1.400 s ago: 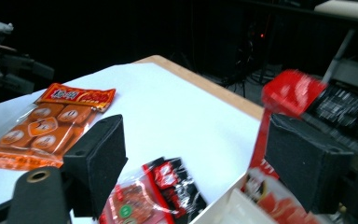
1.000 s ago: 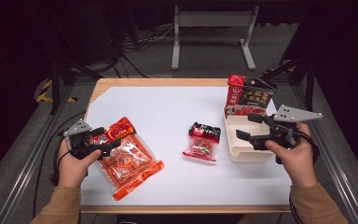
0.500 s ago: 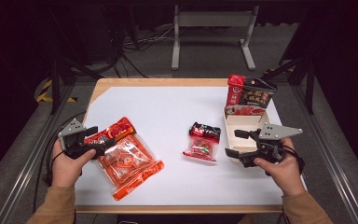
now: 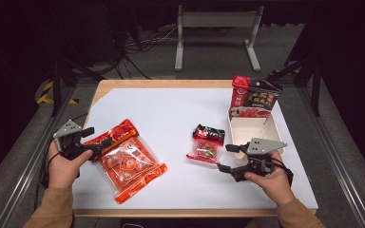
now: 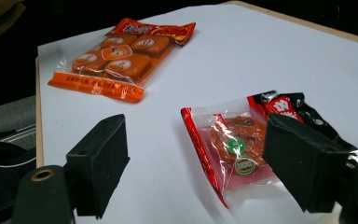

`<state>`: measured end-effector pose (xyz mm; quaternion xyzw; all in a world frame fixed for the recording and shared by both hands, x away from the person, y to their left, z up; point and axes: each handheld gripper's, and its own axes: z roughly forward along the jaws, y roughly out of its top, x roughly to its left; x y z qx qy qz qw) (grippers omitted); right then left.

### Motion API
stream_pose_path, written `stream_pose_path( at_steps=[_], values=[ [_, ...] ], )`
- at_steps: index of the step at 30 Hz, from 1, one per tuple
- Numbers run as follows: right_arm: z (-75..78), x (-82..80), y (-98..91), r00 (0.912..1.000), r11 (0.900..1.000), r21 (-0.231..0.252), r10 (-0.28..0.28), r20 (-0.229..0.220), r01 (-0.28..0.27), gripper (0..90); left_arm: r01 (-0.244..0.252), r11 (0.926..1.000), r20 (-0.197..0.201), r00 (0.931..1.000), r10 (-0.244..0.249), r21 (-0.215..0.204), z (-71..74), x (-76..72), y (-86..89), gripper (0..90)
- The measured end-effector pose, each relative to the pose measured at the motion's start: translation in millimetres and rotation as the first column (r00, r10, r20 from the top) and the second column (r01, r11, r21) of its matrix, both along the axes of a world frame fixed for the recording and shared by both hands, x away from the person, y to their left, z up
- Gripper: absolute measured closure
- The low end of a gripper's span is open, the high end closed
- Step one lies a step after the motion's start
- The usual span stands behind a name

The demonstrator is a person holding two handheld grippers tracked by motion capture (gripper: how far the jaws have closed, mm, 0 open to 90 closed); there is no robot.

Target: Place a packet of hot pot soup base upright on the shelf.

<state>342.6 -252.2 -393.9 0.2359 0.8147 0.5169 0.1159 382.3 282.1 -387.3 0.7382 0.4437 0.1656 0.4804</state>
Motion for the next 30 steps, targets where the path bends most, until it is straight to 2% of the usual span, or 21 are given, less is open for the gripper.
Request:
stream_pose_path(
  at_steps=[3, 9, 16, 25, 26, 30],
  values=[
    [-5.2, 0.6, 3.4, 1.0000, 0.9999, -0.013, 0.004, -0.007, -0.005, 22.3, -0.008, 1.0000, 0.002, 1.0000, 0.008, 0.004, -1.2, 1.2, 2.4, 8.4],
    [-7.4, 1.1, 6.4, 0.9999, 0.9997, -0.023, 0.012, -0.004, -0.012, 22.3, -0.058, 0.9983, -0.007, 0.9983, 0.058, -0.004, -5.0, 3.1, 13.2, 6.2],
    [-7.8, 0.3, 6.0, 0.9999, 0.9995, -0.028, 0.011, -0.002, -0.011, 22.3, -0.100, 0.9944, -0.002, 0.9950, 0.100, 0.036, -8.7, 6.4, 20.5, 8.6],
    [-8.6, 0.4, 7.1, 0.9999, 0.9993, -0.035, 0.012, -0.002, -0.012, 22.3, -0.162, 0.9848, -0.062, 0.9843, 0.165, 0.063, -24.9, 15.0, 29.0, 11.0],
    [-8.6, 0.2, 7.6, 0.9999, 0.9993, -0.035, 0.015, -0.003, -0.015, 22.3, -0.176, 0.9824, -0.075, 0.9807, 0.181, 0.063, -27.8, 16.4, 29.6, 11.1],
    [-8.9, 0.3, 9.2, 0.9998, 0.9988, -0.046, 0.020, 0.000, -0.020, 22.1, -0.192, 0.9790, -0.111, 0.9738, 0.199, 0.070, -36.5, 20.1, 34.1, 10.6]
  ],
)
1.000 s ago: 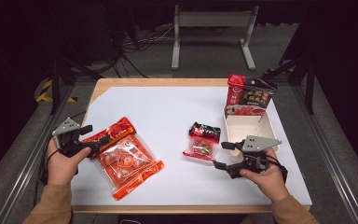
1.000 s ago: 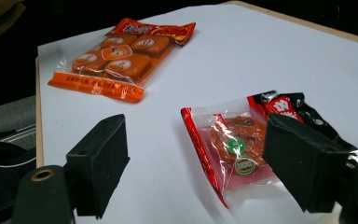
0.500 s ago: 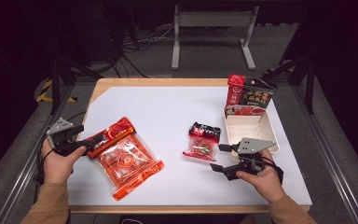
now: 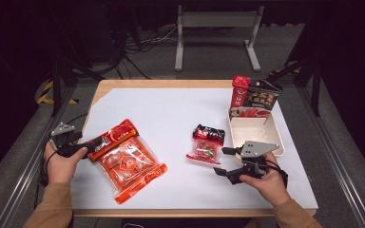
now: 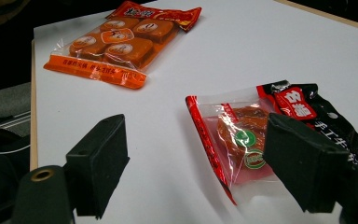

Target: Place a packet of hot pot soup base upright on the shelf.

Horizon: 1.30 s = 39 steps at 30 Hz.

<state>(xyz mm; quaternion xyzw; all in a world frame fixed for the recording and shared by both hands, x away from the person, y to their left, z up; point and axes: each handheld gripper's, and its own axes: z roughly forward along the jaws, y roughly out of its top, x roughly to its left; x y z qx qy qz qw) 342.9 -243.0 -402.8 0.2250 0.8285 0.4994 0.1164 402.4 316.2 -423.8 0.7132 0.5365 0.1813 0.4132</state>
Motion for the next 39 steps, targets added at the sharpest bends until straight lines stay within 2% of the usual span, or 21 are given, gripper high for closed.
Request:
stream_pose_path(
  at_steps=[2, 3, 9, 12, 16, 20, 23, 27, 30, 34, 37, 39],
  values=[
    [-0.4, 0.2, 0.2, 1.0000, 1.0000, 0.000, 0.002, -0.001, -0.002, 22.1, -0.016, 0.9999, -0.028, 0.9995, 0.016, -0.006, -5.9, 1.7, 2.4, 10.1],
    [-0.4, 0.2, 0.2, 1.0000, 1.0000, 0.000, 0.002, -0.001, -0.002, 22.1, -0.016, 0.9999, -0.028, 0.9995, 0.016, -0.006, -5.9, 1.7, 2.4, 9.9],
    [-1.1, 0.4, 0.1, 1.0000, 1.0000, -0.001, 0.006, -0.006, -0.006, 22.1, -0.020, 0.9998, -0.127, 0.9917, 0.020, -0.005, -16.6, 4.9, 4.3, 6.1],
    [-1.9, 0.8, 0.1, 1.0000, 1.0000, -0.003, 0.005, -0.008, -0.005, 22.1, -0.030, 0.9993, -0.143, 0.9892, 0.033, 0.024, -20.6, 5.7, 5.1, 5.9],
    [-2.2, 0.7, 0.5, 0.9999, 1.0000, -0.005, 0.006, -0.011, -0.006, 22.1, -0.036, 0.9993, -0.164, 0.9857, 0.038, 0.015, -23.4, 6.3, 5.7, 5.8],
    [-2.1, 0.7, 0.5, 0.9999, 1.0000, -0.004, 0.006, -0.011, -0.006, 22.0, -0.028, 0.9996, -0.204, 0.9786, 0.028, 0.002, -27.4, 6.8, 4.7, 5.9],
    [-2.2, 0.8, 0.5, 0.9999, 1.0000, -0.006, 0.006, -0.010, -0.006, 22.0, -0.020, 0.9997, -0.205, 0.9785, 0.023, 0.016, -27.8, 6.9, 3.3, 4.7],
    [-2.6, 0.6, 0.8, 0.9999, 0.9999, -0.010, 0.007, -0.009, -0.007, 22.0, -0.003, 0.9994, -0.201, 0.9795, -0.004, -0.034, -27.6, 6.6, 2.6, 6.6],
    [-2.8, 0.7, 0.9, 1.0000, 0.9999, -0.015, 0.006, -0.005, -0.006, 22.0, 0.002, 0.9996, -0.191, 0.9816, -0.007, -0.029, -26.3, 5.8, 3.0, 7.6],
    [-3.1, 0.8, 1.2, 1.0000, 0.9998, -0.020, 0.006, -0.003, -0.006, 22.0, 0.026, 0.9959, -0.160, 0.9863, -0.040, -0.086, -22.6, 4.6, 1.8, 10.5],
    [-3.5, 0.8, 1.6, 1.0000, 0.9997, -0.023, 0.006, -0.003, -0.007, 22.0, 0.065, 0.9916, -0.169, 0.9820, -0.083, -0.112, -22.6, 4.3, -3.2, 12.3],
    [-3.8, 0.8, 1.9, 1.0000, 0.9996, -0.027, 0.007, -0.002, -0.007, 22.0, 0.072, 0.9917, -0.177, 0.9800, -0.090, -0.107, -24.2, 4.8, -4.7, 12.8]
  ],
)
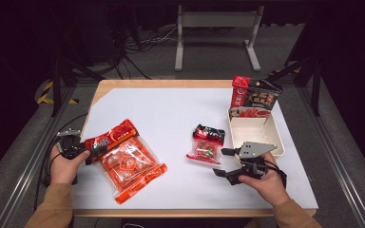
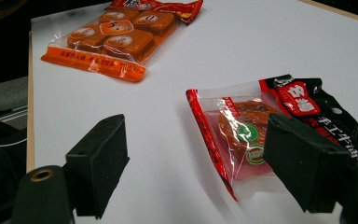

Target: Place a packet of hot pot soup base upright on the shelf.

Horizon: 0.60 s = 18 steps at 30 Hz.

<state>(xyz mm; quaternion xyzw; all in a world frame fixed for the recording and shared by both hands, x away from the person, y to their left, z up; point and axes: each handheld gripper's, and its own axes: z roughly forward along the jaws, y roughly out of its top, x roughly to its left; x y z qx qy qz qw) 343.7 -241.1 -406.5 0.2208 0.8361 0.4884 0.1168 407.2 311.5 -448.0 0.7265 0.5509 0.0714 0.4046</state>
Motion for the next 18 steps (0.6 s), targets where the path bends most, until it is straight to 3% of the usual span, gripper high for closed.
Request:
stream_pose_path(
  at_steps=[3, 7, 8, 9, 10, 13, 15, 17, 18],
  values=[
    [0.0, -0.2, 0.2, 1.0000, 1.0000, 0.000, 0.000, 0.000, 0.000, 22.0, 0.005, 0.9999, -0.016, 0.9999, -0.005, -0.015, -3.5, 0.4, 0.2, 15.7],
    [-0.2, 0.0, 0.2, 1.0000, 1.0000, -0.002, 0.000, 0.003, 0.000, 22.0, 0.018, 0.9998, -0.013, 0.9998, -0.018, -0.006, -4.5, -0.1, -0.4, 24.9],
    [-0.2, 0.1, 0.4, 1.0000, 1.0000, -0.002, 0.001, 0.002, -0.001, 22.0, 0.015, 0.9998, -0.008, 0.9999, -0.015, -0.013, -4.7, -0.1, -1.0, 32.6],
    [-0.2, 0.1, 0.4, 1.0000, 1.0000, -0.002, 0.001, 0.002, -0.001, 22.0, 0.014, 0.9999, 0.000, 0.9999, -0.014, -0.009, -5.0, 0.0, -1.4, 32.6],
    [-0.2, 0.1, 0.6, 1.0000, 1.0000, -0.001, 0.000, 0.001, 0.000, 22.0, 0.013, 0.9994, 0.016, 0.9998, -0.014, 0.033, -5.2, -0.1, -3.2, 36.5],
    [-0.3, 0.2, 1.1, 1.0000, 1.0000, -0.004, 0.002, 0.001, -0.002, 22.0, 0.024, 0.9974, 0.035, 0.9991, -0.026, 0.068, -2.0, -0.7, -8.2, 52.5],
    [-0.4, 0.3, 1.2, 1.0000, 1.0000, -0.006, 0.003, 0.002, -0.003, 22.0, 0.040, 0.9964, 0.017, 0.9990, -0.042, 0.075, -1.3, -1.0, -11.0, 68.3],
    [-0.6, 0.3, 1.3, 1.0000, 0.9999, -0.010, 0.003, 0.005, -0.003, 22.0, 0.056, 0.9961, 0.016, 0.9982, -0.057, 0.069, -3.0, -0.7, -12.8, 75.5],
    [-0.7, 0.3, 1.4, 1.0000, 0.9999, -0.012, 0.003, 0.005, -0.003, 22.0, 0.057, 0.9942, 0.020, 0.9981, -0.059, 0.091, -3.1, -0.5, -13.1, 80.5]
  ],
)
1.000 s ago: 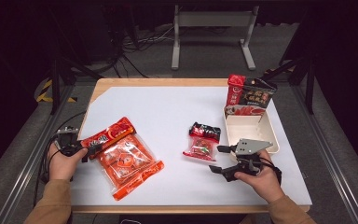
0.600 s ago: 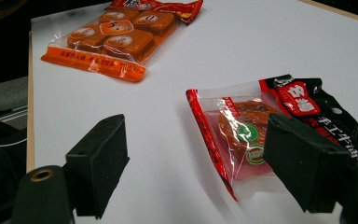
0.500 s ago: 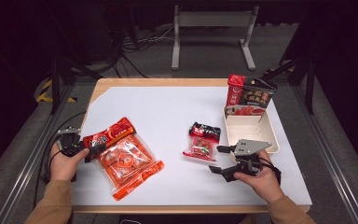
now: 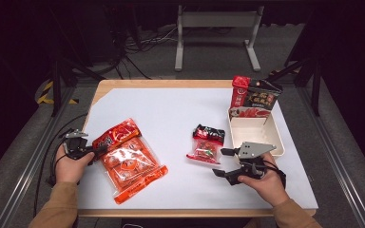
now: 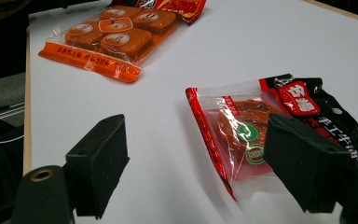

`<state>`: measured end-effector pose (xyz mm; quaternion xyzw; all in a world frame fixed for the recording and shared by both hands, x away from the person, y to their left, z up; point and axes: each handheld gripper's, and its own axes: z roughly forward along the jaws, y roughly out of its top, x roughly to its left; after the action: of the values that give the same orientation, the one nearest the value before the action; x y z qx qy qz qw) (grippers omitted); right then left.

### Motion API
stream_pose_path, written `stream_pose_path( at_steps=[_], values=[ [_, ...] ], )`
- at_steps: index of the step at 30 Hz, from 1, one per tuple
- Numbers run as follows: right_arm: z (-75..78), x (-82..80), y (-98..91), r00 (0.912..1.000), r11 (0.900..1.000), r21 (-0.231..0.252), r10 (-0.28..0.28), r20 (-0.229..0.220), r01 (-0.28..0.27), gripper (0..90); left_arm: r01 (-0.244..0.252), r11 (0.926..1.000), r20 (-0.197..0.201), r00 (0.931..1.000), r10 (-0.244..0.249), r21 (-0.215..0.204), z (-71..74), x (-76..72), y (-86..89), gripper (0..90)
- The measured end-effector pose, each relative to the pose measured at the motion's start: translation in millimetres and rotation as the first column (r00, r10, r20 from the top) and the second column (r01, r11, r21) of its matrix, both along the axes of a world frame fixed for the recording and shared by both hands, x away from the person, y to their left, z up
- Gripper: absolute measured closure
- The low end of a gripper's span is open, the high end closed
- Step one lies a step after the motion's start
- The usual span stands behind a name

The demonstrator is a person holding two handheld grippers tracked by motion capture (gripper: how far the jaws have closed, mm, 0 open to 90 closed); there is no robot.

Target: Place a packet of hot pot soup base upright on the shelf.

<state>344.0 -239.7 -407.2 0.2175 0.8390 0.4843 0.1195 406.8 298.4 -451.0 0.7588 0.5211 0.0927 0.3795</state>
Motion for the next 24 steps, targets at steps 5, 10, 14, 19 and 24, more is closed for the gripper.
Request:
stream_pose_path(
  at_steps=[5, 10, 14, 19, 24],
  values=[
    [0.2, -0.3, -0.1, 1.0000, 1.0000, -0.001, 0.001, 0.002, -0.001, 22.0, -0.010, 0.9998, -0.002, 0.9999, 0.010, 0.015, -1.4, 0.4, 0.0, 89.0],
    [0.6, -0.5, -0.4, 1.0000, 1.0000, 0.003, -0.001, 0.003, 0.001, 22.0, -0.025, 0.9996, 0.013, 0.9996, 0.024, 0.015, 2.4, -0.9, 0.8, 90.0],
    [1.2, -0.7, -0.3, 1.0000, 1.0000, 0.002, -0.001, 0.006, 0.001, 22.0, -0.031, 0.9986, 0.024, 0.9992, 0.032, -0.042, 5.4, -3.0, 5.7, 90.0],
    [1.9, -1.4, 0.0, 1.0000, 1.0000, 0.002, 0.000, 0.006, 0.000, 22.0, -0.025, 0.9975, 0.072, 0.9969, 0.029, -0.066, 17.1, -7.8, 5.4, 90.0],
    [4.3, -1.5, -1.7, 0.9999, 1.0000, 0.009, -0.005, 0.012, 0.004, 22.1, -0.013, 0.9970, 0.125, 0.9919, 0.022, -0.076, 30.6, -13.4, 2.7, 90.0]
  ],
)
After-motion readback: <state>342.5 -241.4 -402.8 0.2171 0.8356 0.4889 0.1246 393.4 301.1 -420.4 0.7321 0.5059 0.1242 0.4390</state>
